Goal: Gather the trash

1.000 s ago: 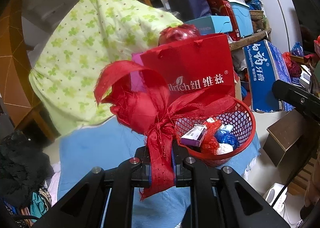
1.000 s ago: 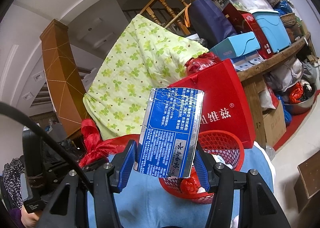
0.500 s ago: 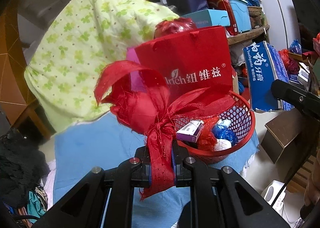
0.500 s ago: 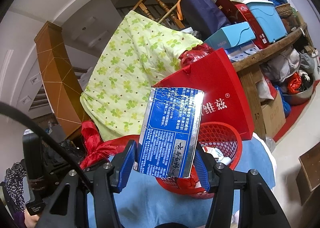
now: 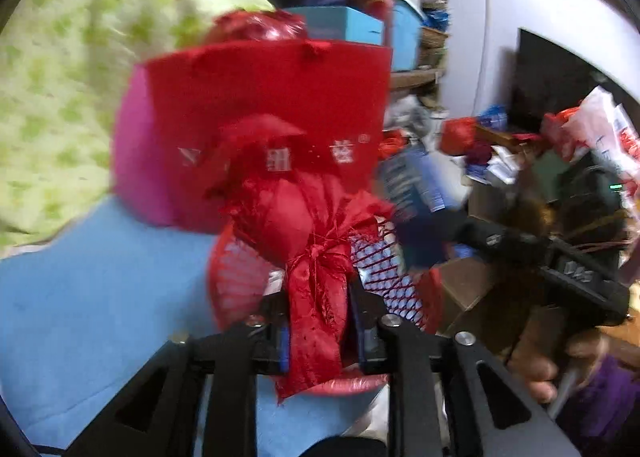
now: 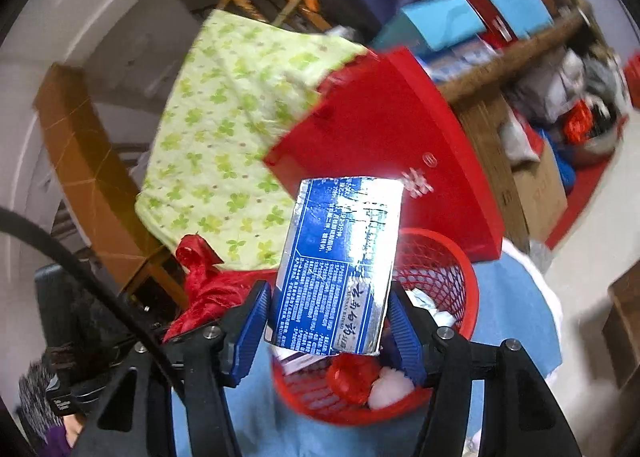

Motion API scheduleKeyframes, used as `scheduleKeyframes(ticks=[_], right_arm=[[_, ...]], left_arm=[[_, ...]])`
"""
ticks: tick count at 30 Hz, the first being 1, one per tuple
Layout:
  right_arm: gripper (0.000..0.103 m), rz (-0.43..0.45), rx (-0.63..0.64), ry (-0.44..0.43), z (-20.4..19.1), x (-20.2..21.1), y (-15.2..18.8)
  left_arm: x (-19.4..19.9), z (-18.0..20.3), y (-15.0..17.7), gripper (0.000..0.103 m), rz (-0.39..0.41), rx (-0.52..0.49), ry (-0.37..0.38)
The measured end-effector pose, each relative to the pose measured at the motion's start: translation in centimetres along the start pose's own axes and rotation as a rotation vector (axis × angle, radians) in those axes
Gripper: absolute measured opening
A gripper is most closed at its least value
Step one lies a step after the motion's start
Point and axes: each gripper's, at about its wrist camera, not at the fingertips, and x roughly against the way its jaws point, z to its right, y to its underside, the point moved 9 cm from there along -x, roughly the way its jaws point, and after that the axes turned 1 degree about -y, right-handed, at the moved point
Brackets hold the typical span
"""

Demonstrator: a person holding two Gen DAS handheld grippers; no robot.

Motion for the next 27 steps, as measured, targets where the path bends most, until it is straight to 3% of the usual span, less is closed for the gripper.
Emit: scheduleKeyframes(ticks=[2, 5, 7, 11, 15, 17, 24, 27], right_arm=[[0.070, -0.062, -0.060, 0.007, 1.7, -2.7, 0.5], [0.070, -0.095, -0.110, 0.010, 2.8, -3.5, 1.2], [0.070, -0.079, -0.064, 0.042, 2.6, -2.7, 1.4], [0.070, -0.082, 0.121, 0.111, -1.1, -0.9, 2.0], [0.070, -0.085, 0.288, 0.122, -6.3, 0.2, 3.8], [0.070, -0.091, 0.328, 0.138, -8.4, 0.1, 4.8], [0.071, -0.074, 0.495, 0.193, -15.9, 1.6, 8.9], [0.071, -0.062, 0.601, 0.216, -18.7, 2.0, 10.6]], left_arm=[[-0.9, -1.4, 0.2, 0.051, -0.008, 0.015, -0.058], [0.5, -2.2, 1.0, 0.069, 0.027, 0.043, -0.091], [2.7, -2.8, 1.6, 0.074, 0.086, 0.037, -0.164], [8.0, -3.8, 3.0, 0.096, 0.184, 0.064, -0.272], [12.8, -6.9, 4.6, 0.099, 0.213, 0.136, -0.415], [15.7, -8.7, 6.0, 0.099, 0.205, 0.167, -0.565], [22.9, -11.3, 10.1, 0.101, 0.172, 0.234, -0.799], [24.9, -11.3, 12.3, 0.101, 0.141, 0.220, -0.840]])
